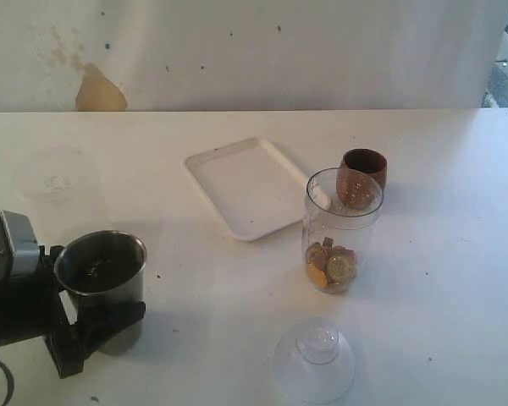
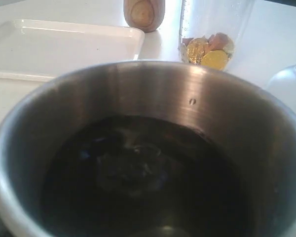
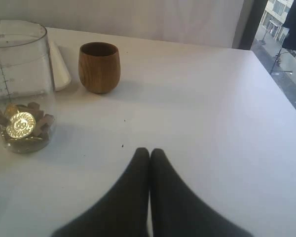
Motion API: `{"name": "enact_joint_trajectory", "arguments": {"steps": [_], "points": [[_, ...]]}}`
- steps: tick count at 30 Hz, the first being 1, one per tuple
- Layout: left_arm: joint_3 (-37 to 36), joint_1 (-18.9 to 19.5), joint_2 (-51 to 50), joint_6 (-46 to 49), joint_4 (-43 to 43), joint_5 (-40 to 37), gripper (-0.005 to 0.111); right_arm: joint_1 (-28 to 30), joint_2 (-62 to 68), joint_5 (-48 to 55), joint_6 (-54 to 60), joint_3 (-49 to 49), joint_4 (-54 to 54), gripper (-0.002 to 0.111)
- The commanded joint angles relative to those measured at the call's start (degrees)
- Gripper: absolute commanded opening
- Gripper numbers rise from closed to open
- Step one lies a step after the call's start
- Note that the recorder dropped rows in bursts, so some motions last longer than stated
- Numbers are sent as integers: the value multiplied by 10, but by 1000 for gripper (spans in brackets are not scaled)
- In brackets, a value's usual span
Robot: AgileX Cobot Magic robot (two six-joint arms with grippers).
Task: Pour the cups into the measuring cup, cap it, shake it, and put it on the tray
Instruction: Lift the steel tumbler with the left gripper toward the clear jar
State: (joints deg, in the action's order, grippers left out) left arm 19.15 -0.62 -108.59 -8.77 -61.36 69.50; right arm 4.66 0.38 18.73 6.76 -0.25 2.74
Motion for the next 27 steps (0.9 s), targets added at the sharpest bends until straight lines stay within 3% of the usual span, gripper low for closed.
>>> {"name": "enact_joint_trajectory", "arguments": {"steps": [1, 9, 12, 18, 21, 27], "points": [[0, -1, -2, 0, -38, 5, 0, -2, -4, -6, -1, 2, 2, 0], [51, -2, 18, -5, -36, 5, 0, -2, -4, -6, -1, 2, 2, 0], [79, -21, 30, -10, -33, 5, 0, -2, -4, -6, -1, 2, 2, 0], [204, -125, 33, -104, 24, 5, 0, -2, -4, -6, -1, 2, 2, 0], [251, -155, 33, -133, 46, 0, 0, -2, -4, -6, -1, 2, 2, 0], [382, -221, 22, -163, 50, -147, 0, -2, -4, -6, -15, 2, 2, 0]]}}
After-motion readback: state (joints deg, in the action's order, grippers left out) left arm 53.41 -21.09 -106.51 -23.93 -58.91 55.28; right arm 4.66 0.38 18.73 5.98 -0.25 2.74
